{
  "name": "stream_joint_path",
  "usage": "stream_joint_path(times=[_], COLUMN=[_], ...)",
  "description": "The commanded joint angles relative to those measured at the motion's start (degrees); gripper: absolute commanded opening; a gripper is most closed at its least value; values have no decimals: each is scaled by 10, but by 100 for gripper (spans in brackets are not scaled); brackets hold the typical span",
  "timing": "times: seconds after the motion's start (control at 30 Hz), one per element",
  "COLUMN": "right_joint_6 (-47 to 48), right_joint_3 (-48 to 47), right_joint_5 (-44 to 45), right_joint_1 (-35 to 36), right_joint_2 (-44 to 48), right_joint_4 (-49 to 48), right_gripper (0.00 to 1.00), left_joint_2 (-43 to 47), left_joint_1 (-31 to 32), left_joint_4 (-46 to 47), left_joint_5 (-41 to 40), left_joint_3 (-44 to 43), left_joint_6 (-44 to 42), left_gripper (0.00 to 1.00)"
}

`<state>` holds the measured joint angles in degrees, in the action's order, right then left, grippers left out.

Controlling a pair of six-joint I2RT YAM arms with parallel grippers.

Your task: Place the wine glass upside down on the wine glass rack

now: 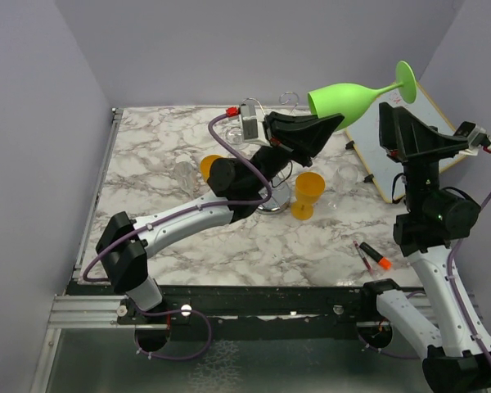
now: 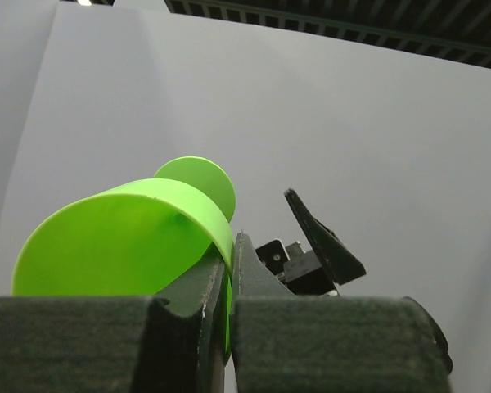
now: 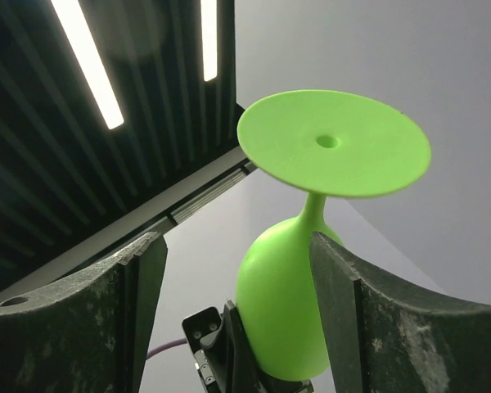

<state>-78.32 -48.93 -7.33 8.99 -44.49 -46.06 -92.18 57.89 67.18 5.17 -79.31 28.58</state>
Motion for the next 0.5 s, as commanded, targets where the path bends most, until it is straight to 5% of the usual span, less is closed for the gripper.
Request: stream_joint_path(times=[0.0, 0.47], right_joint_6=[2, -6], right_joint_3=[-26, -33], right_joint_5=[-13, -12], right_joint_1=[0, 0], right_joint_2=[-19, -41], right_joint_4=[-4, -8], right_gripper=[74, 37], left_joint_2=[-16, -10], left_joint_1=[5, 7], left_joint_4=[11, 21], left_joint_5=[30, 44], left_joint_3=[-14, 20], left_joint_6=[28, 45], left_gripper=[0, 0])
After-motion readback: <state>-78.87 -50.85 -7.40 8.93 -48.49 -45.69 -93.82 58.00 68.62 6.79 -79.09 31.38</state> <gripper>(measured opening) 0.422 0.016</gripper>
